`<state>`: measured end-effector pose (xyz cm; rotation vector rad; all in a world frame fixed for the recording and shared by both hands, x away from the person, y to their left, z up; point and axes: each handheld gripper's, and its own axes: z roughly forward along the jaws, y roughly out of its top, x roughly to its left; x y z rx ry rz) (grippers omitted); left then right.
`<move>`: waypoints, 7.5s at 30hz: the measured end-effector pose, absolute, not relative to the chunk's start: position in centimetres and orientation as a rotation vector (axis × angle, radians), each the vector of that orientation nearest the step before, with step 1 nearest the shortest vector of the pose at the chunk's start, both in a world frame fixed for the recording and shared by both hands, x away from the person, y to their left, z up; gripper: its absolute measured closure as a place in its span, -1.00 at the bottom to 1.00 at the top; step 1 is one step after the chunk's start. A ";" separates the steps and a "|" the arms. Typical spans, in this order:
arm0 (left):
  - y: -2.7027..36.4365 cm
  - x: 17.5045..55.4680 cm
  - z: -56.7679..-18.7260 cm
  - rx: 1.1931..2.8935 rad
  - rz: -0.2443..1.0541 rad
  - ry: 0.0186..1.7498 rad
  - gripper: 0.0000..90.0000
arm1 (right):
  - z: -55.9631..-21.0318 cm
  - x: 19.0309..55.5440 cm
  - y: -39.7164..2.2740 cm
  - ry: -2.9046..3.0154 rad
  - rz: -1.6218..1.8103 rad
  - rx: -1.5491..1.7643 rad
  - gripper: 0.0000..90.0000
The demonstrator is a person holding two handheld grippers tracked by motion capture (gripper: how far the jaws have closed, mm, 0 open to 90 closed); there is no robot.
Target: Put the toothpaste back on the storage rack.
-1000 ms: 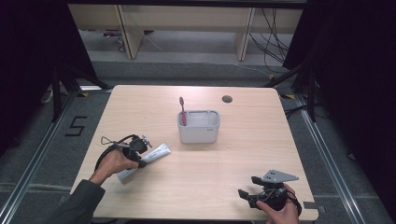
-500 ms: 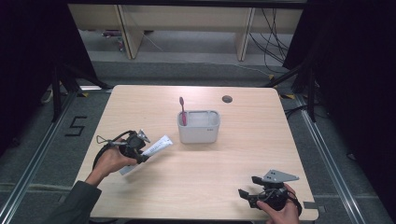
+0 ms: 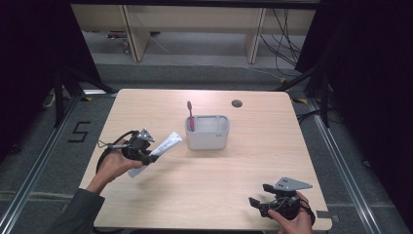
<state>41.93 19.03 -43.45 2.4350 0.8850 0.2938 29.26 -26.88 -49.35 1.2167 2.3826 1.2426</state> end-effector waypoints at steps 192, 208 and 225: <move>10.2 42.1 -39.5 1.778 0.432 0.865 -0.39 | -49.3 29.3 -26.9 2.368 1.256 1.221 -0.49; 12.1 39.0 -39.9 1.810 0.410 0.840 -0.42 | -49.2 29.5 -27.0 2.362 1.252 1.182 -0.49; 15.0 37.1 -42.8 1.831 0.410 0.860 -0.48 | -49.2 29.5 -27.0 2.366 1.258 1.189 -0.49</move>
